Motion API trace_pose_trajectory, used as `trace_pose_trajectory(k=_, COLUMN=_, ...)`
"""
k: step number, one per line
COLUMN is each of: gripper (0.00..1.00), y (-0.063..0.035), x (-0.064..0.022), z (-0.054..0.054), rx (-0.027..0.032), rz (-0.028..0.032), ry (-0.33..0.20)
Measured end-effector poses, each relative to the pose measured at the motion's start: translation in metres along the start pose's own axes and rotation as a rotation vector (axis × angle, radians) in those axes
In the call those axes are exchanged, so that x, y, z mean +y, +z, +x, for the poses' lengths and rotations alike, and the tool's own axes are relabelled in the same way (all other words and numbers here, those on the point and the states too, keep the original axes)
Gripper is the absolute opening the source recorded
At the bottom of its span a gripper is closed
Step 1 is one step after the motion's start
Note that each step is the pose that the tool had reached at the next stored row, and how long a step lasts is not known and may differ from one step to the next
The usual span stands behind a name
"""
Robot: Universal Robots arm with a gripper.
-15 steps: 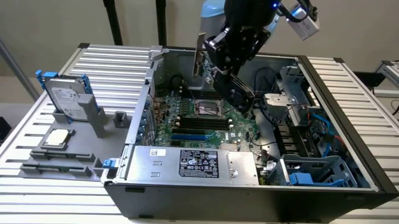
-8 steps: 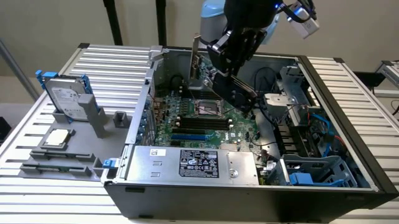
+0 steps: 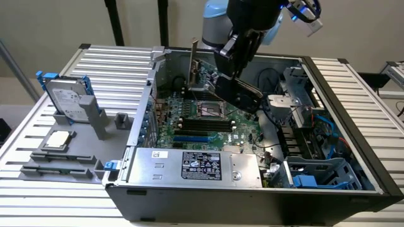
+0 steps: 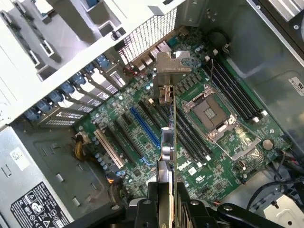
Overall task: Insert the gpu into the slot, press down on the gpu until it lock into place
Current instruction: 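Insert the gpu into the slot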
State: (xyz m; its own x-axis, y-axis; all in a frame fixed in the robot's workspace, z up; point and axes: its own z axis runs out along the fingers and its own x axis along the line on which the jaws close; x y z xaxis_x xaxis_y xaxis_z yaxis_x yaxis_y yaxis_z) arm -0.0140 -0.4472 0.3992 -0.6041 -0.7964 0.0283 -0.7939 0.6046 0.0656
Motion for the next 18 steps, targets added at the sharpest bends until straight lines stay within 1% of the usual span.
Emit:
trace_pose_trajectory(k=1, gripper=0.27, y=0.0003, x=0.0000, z=0.0000, rx=-0.0004, rz=0.0026, ry=-0.018)
trace_pose_trajectory(k=6, gripper=0.27, y=0.0017, x=-0.0001, z=0.0000, rx=-0.0052, rz=0.0194, ry=-0.109)
trace_pose_trajectory(k=7, gripper=0.27, y=0.0021, x=-0.0001, z=0.0000, rx=-0.0058, rz=0.0221, ry=-0.127)
trace_pose_trajectory(k=9, gripper=0.27, y=0.0033, x=-0.0002, z=-0.0002, rx=-0.0059, rz=0.0253, ry=-0.163)
trace_pose_trajectory(k=11, gripper=0.27, y=0.0050, x=-0.0003, z=-0.0001, rx=-0.0070, rz=0.0261, ry=-0.200)
trace_pose_trajectory(k=13, gripper=0.27, y=0.0066, x=-0.0004, z=-0.0001, rx=-0.0099, rz=0.0243, ry=-0.237)
trace_pose_trajectory(k=15, gripper=0.27, y=0.0078, x=-0.0004, z=-0.0001, rx=-0.0150, rz=0.0212, ry=-0.271)
trace_pose_trajectory(k=18, gripper=0.27, y=0.0099, x=-0.0005, z=-0.0002, rx=-0.0249, rz=0.0152, ry=-0.324)
